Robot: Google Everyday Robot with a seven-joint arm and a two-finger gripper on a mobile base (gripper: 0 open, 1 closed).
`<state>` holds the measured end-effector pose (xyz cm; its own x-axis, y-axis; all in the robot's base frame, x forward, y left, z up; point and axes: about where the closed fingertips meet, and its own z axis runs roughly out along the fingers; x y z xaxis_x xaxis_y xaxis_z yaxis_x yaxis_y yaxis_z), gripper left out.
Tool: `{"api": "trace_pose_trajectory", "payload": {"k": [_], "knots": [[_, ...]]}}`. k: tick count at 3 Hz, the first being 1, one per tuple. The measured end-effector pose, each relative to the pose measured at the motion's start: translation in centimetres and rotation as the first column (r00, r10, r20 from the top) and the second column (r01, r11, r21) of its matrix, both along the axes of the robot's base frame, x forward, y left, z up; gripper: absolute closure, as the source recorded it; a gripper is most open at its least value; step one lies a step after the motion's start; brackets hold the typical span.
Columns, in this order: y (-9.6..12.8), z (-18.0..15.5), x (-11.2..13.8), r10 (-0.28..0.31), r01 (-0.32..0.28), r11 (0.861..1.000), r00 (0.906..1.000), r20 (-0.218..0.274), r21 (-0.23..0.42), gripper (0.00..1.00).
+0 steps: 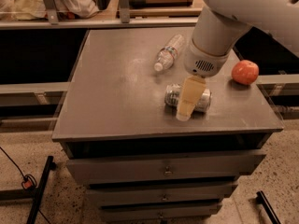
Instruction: Place 7up can upright
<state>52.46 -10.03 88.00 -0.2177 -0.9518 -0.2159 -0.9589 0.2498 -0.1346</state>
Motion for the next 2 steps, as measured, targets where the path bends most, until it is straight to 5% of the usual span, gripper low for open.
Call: {"api": "trace_pose_trajectory", "payload": {"k": [2], "knots": [[1.7, -1.8, 2.2, -0.015, 0.016, 1.0, 0.9997, -0.018, 0.016, 0.0]]}}
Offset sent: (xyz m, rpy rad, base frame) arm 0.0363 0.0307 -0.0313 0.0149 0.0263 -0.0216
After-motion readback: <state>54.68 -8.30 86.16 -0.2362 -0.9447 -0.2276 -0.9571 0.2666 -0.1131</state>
